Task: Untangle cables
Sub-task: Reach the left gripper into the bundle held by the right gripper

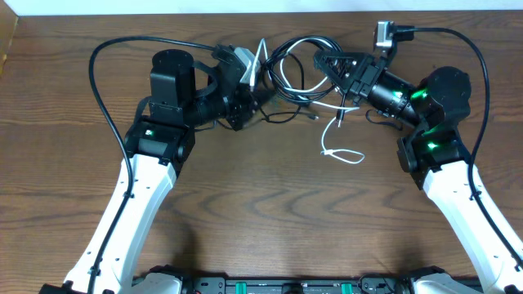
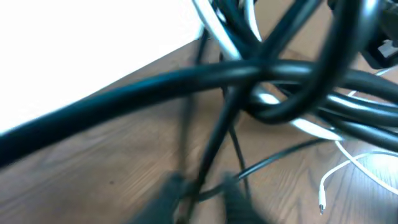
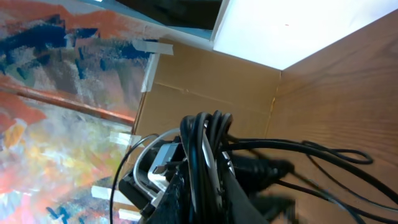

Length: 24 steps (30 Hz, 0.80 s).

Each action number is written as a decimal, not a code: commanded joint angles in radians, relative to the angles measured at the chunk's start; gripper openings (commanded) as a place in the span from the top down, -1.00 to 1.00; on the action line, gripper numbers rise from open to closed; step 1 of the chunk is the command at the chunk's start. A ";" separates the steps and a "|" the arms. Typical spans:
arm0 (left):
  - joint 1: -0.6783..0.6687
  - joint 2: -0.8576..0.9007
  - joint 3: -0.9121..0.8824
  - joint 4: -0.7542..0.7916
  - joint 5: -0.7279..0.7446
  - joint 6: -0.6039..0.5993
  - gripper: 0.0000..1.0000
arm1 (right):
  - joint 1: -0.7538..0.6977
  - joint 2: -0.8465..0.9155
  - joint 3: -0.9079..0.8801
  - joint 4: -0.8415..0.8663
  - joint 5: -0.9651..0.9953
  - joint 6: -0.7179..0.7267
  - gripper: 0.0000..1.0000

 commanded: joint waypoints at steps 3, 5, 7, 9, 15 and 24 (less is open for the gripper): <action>-0.002 0.005 0.009 -0.010 -0.001 0.010 0.85 | 0.000 -0.023 0.009 0.009 0.009 0.005 0.98; -0.002 0.005 0.009 -0.024 -0.005 0.011 0.85 | -0.008 -0.023 0.010 0.010 0.018 -0.003 0.98; -0.002 0.005 0.009 -0.040 -0.018 0.011 0.85 | -0.021 -0.023 0.010 0.013 0.025 -0.012 0.98; -0.002 0.005 0.009 -0.072 -0.054 0.011 0.85 | -0.037 -0.023 0.010 0.019 0.026 -0.013 0.98; -0.002 0.005 0.009 -0.183 -0.087 0.011 0.85 | -0.100 -0.023 0.010 0.043 0.066 -0.134 0.98; -0.002 0.005 0.009 -0.295 -0.193 0.011 0.85 | -0.124 -0.023 0.010 0.042 0.068 -0.188 0.98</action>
